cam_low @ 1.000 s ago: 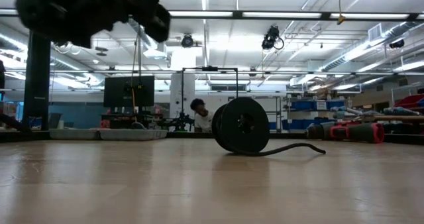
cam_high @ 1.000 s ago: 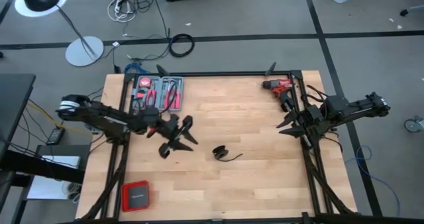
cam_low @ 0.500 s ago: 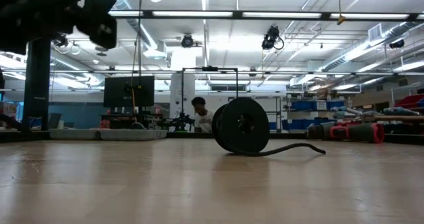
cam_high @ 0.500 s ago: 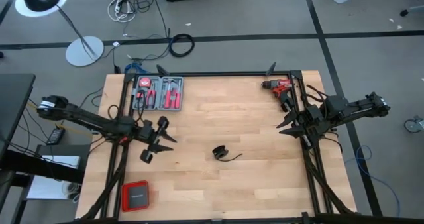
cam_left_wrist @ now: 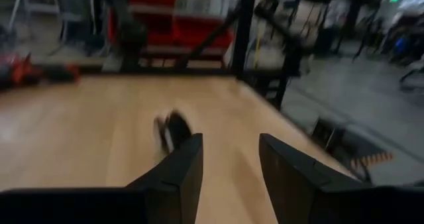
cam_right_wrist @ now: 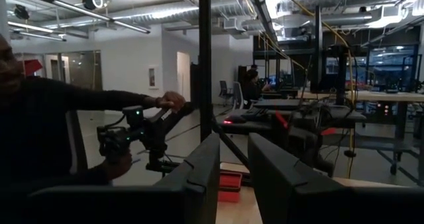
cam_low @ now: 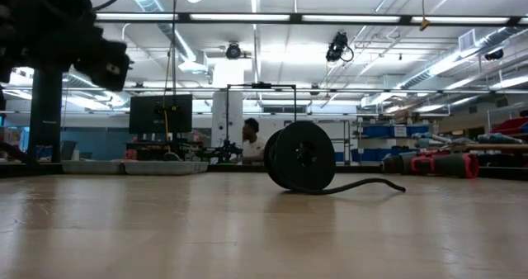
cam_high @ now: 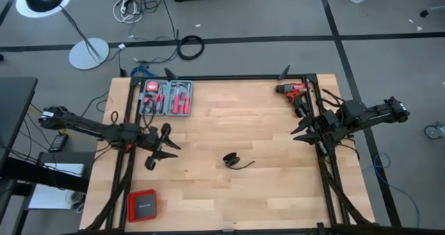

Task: Coil cords
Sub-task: Return to Home Position

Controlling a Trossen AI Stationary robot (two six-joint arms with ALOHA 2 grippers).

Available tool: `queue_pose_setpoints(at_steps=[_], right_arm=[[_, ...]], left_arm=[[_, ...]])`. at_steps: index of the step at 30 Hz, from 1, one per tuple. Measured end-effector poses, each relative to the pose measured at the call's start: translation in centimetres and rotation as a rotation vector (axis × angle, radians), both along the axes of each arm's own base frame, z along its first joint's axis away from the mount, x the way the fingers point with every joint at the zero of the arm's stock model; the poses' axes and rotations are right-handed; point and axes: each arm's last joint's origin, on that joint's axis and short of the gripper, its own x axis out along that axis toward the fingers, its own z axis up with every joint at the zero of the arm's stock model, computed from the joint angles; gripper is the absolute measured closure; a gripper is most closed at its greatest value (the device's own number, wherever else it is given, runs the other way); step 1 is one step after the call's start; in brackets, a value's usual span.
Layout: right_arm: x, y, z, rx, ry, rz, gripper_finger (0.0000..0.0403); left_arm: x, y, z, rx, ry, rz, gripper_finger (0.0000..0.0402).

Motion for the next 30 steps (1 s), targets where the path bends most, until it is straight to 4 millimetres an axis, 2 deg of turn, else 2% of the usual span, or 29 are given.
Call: queue_pose_setpoints(at_steps=[10,18,30], right_arm=[[0.0,0.0,0.0,0.000,0.000,0.000,0.0324],[0.0,0.0,0.0,0.000,0.000,0.001,0.0324],[0.0,0.0,0.0,0.000,0.000,0.001,0.0324]], left_arm=[[-1.5,0.4,-2.3,0.059,0.248,0.030,0.0250],[-2.0,0.7,-1.6,0.065,0.164,0.104,0.0250],[-2.1,0.8,0.1,0.055,-0.020,0.113,0.0250]])
